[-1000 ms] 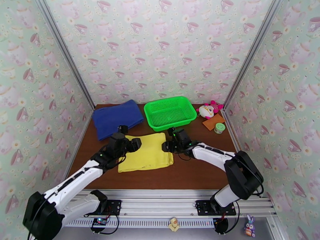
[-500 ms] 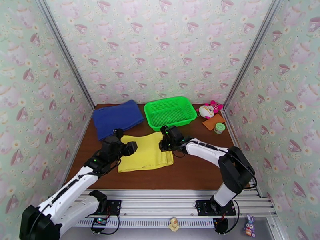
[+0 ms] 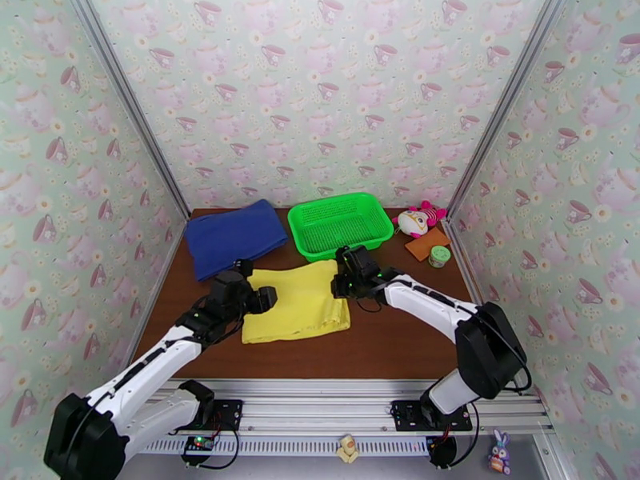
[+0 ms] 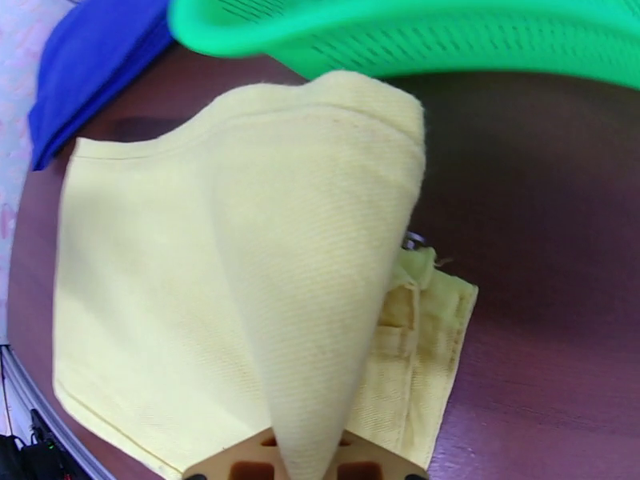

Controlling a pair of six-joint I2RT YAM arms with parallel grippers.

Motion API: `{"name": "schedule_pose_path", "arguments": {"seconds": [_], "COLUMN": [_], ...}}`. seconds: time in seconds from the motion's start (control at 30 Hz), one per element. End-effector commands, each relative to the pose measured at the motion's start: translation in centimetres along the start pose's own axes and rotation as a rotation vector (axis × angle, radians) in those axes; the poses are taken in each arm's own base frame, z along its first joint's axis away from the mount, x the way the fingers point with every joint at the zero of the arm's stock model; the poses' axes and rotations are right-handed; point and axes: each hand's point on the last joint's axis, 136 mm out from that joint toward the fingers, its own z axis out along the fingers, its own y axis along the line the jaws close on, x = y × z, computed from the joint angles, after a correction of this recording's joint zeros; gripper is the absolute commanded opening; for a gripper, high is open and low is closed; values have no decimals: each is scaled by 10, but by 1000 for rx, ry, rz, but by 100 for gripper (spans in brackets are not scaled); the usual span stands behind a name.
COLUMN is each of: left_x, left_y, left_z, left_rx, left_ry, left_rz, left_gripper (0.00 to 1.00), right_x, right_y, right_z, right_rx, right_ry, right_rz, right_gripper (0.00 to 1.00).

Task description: Fold and stack the trousers

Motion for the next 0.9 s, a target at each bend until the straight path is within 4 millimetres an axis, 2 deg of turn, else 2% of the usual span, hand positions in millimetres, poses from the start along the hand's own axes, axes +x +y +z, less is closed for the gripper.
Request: {"name": "schedule_pose_path", "arguments": {"seconds": [0.0, 0.23, 0.37, 0.47, 0.53, 0.6, 0.67, 0.77, 0.8, 0.87], "left_x": [-8, -3, -2, 5, 11, 25, 40, 69, 76, 87], "left_y": [6, 14, 4, -9, -16, -19, -20, -6, -1, 5], "left_z": [-1, 15, 27, 32, 31, 24, 12, -5, -8, -12], "left_rx": [-51, -65, -11, 62, 91, 109, 110, 29, 5, -13], "left_ry": [-15, 24, 62, 112, 158, 233, 305, 425, 448, 476], "left_rz": [37, 29, 27, 24, 14, -18, -82, -160, -170, -185], "left_gripper": [65, 64, 62, 54, 49, 48, 44, 40, 39, 39], "right_x": [8, 8, 6, 11, 16, 15, 5, -4, -4, 2], "right_y": [-4, -5, -10, -27, -46, -55, -45, -13, -1, 32], "right_z": [14, 13, 11, 18, 22, 13, -10, -43, -50, -55], "right_rx": [-6, 2, 37, 120, 219, 290, 353, 379, 351, 180], "right_ry": [17, 13, 14, 25, 33, -2, -76, -145, -162, -169], "right_rz": [-1, 1, -12, -19, -26, -43, -101, -167, -168, -127], "right_gripper": [2, 4, 7, 21, 30, 36, 42, 46, 47, 49]}}
